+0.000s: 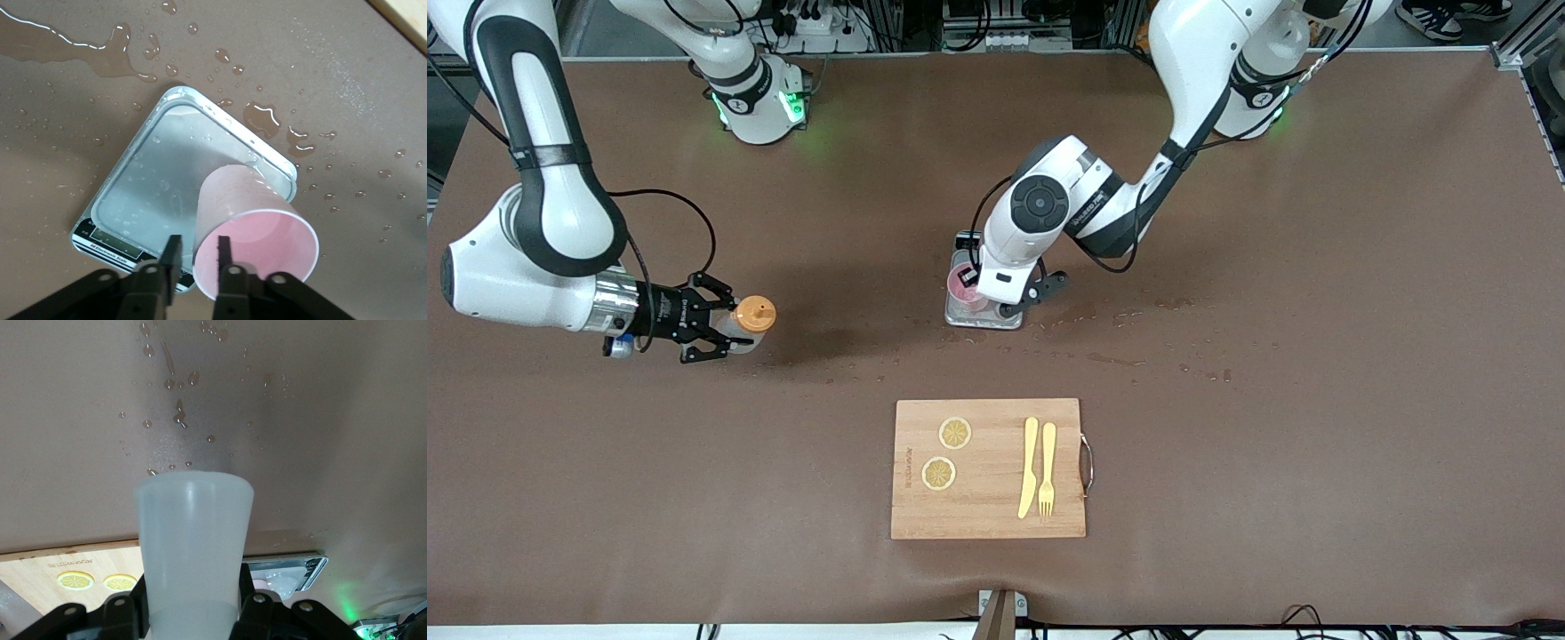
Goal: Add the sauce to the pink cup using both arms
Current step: 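Carry the cup onto the scale while the right gripper lifts the bottle, then release the cup and withdraw the left gripper while the right gripper brings the bottle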
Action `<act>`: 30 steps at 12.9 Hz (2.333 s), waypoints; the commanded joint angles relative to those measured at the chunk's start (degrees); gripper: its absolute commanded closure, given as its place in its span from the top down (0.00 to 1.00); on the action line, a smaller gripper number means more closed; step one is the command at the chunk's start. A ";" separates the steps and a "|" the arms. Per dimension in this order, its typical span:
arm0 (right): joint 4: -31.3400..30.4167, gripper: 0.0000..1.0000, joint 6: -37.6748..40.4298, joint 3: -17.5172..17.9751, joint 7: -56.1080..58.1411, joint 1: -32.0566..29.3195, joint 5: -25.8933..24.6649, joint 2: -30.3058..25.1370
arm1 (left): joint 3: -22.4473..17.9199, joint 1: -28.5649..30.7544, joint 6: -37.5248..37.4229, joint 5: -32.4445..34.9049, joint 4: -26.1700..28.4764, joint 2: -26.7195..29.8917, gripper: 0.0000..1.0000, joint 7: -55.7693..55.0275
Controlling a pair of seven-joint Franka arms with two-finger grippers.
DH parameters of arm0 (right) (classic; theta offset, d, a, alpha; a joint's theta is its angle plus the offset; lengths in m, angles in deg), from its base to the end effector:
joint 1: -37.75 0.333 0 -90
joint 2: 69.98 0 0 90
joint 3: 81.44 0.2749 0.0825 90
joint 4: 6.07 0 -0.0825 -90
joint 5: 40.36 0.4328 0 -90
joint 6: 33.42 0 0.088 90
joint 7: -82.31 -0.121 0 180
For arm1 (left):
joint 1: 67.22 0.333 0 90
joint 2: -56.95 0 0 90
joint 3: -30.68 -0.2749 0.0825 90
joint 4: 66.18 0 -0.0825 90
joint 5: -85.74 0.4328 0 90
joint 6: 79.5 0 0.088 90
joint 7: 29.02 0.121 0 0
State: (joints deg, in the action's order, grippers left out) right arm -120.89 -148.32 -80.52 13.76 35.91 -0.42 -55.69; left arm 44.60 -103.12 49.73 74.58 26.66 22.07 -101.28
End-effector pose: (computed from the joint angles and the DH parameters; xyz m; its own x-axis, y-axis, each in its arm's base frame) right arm 0.6027 0.0371 0.2445 -0.0585 -0.8093 -0.5845 -0.9930 -0.0128 0.1171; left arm 0.4630 -0.5404 0.2059 0.8241 0.4978 -0.2704 0.5384 -0.8366 0.1007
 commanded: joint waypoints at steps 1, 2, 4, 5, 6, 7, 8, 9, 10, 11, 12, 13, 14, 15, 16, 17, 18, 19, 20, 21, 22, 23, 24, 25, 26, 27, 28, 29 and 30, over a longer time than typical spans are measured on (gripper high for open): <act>-3.21 0.50 -2.50 -0.49 -3.85 2.62 -2.66 -3.92 | -0.47 0.29 -1.16 -0.45 -0.73 1.03 1.00 -0.51; -3.57 0.50 -3.56 -0.40 -5.70 3.68 -5.20 -4.53 | -0.73 0.64 -3.17 -0.36 -0.73 2.60 1.00 -0.25; -3.48 0.50 -3.83 -0.40 -9.82 5.79 -7.76 -5.06 | -1.00 2.57 -6.87 -0.36 -0.73 5.85 1.00 1.50; -3.40 0.50 -4.01 -0.40 -12.19 7.10 -9.60 -5.50 | -1.00 3.89 -9.15 -0.36 -0.73 7.70 1.00 4.21; -3.13 0.50 -4.10 -0.40 -15.70 8.94 -12.84 -5.68 | -0.91 5.81 -11.87 -0.36 -0.73 9.54 1.00 7.63; -2.78 0.50 -4.27 -0.31 -19.56 10.61 -16.18 -5.85 | -1.00 7.57 -14.85 -0.36 -0.56 11.39 1.00 11.23; -2.61 0.48 -4.97 -0.31 -23.26 12.46 -19.17 -5.86 | -1.09 9.51 -17.84 -0.27 -0.30 12.97 1.00 15.18; -2.52 0.47 -5.24 -0.31 -25.82 14.04 -21.46 -5.94 | -1.00 12.31 -19.70 -0.01 -0.29 14.38 1.00 19.14; -2.26 0.47 -5.15 -0.14 -27.67 15.10 -22.71 -5.94 | -0.91 14.60 -21.20 0.78 -0.29 15.79 1.00 23.18; -2.08 0.47 -5.07 -0.13 -30.04 16.42 -23.50 -5.94 | -1.00 16.36 -22.17 1.05 -0.29 17.20 1.00 26.26; -1.38 0.47 -4.72 -0.13 -32.84 17.65 -25.25 -5.86 | -0.91 18.03 -23.14 1.48 -0.29 18.34 1.00 28.91; -1.03 0.47 -4.45 -0.13 -36.01 18.97 -27.53 -5.94 | -0.91 19.27 -24.28 2.27 -0.21 19.40 1.00 31.37; -0.67 0.44 -3.32 -0.05 -39.17 20.46 -30.42 -5.86 | -0.91 20.50 -25.51 2.72 -0.21 20.10 1.00 34.00; 0.37 0.44 -1.83 -0.05 -41.90 21.69 -32.63 -5.86 | -0.91 21.03 -26.39 2.98 -0.12 20.63 1.00 36.29; 1.51 0.44 0.19 -0.05 -44.36 22.75 -33.95 -5.68 | -1.00 21.39 -26.83 3.59 0.06 21.16 1.00 37.97; 2.74 0.44 2.12 -0.05 -46.04 23.80 -35.01 -5.51 | -1.00 21.56 -27.88 4.64 0.14 21.69 1.00 39.12; 3.97 0.44 3.97 -0.05 -47.80 24.25 -36.41 -5.24 | -1.00 22.17 -28.50 6.22 0.41 22.21 1.00 41.22; 4.77 0.44 5.47 0.04 -49.73 25.47 -37.99 -5.15 | -1.00 23.14 -28.68 6.58 1.02 23.09 1.00 43.85; 5.13 0.44 6.35 0.04 -51.92 27.14 -40.19 -5.07 | -1.52 23.50 -28.86 6.59 1.81 24.58 1.00 47.70; 5.22 0.44 6.54 -0.05 -54.56 28.63 -42.04 -4.89 | -3.70 23.41 -29.82 6.67 2.42 25.64 1.00 50.96; 5.22 0.44 6.62 0.04 -57.02 29.87 -43.18 -4.71 | -5.46 23.32 -30.87 6.67 2.60 26.78 1.00 54.91; 5.22 0.44 7.06 -0.05 -59.13 31.36 -43.98 -4.63 | -6.96 23.50 -32.45 6.67 2.52 27.75 1.00 59.12; 5.83 0.43 8.28 -0.05 -62.02 33.20 -45.64 -4.10 | -8.98 23.41 -33.68 6.67 2.52 28.80 1.00 62.47; 6.79 0.42 10.12 0.04 -65.36 34.79 -47.92 -3.23 | -10.30 23.41 -34.91 6.76 2.43 29.68 1.00 65.12; 7.84 0.42 11.97 0.04 -67.48 36.28 -49.51 -2.35 | -11.97 23.41 -36.23 7.37 2.34 30.56 1.00 68.36; 9.07 0.42 13.55 -0.05 -68.89 37.77 -50.48 -1.12 | -13.20 23.32 -37.89 8.94 2.17 31.70 1.00 71.79; 10.48 0.42 14.96 -0.05 -70.30 38.40 -51.27 0.11 | -13.56 23.41 -39.74 10.96 1.91 32.41 1.00 73.91; 11.71 0.42 15.76 -0.05 -71.53 39.01 -51.63 1.51 | -13.57 23.85 -40.54 12.55 1.73 33.28 1.00 74.28; 12.85 0.42 15.85 -0.05 -73.29 39.89 -52.59 3.09 | -13.05 25.50 -40.55 13.00 1.64 33.99 1.00 74.20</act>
State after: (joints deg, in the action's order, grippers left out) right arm -112.55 -134.66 -80.00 -56.03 74.24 -50.34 -56.32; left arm 30.86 -79.05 10.01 85.20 27.15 53.44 -28.29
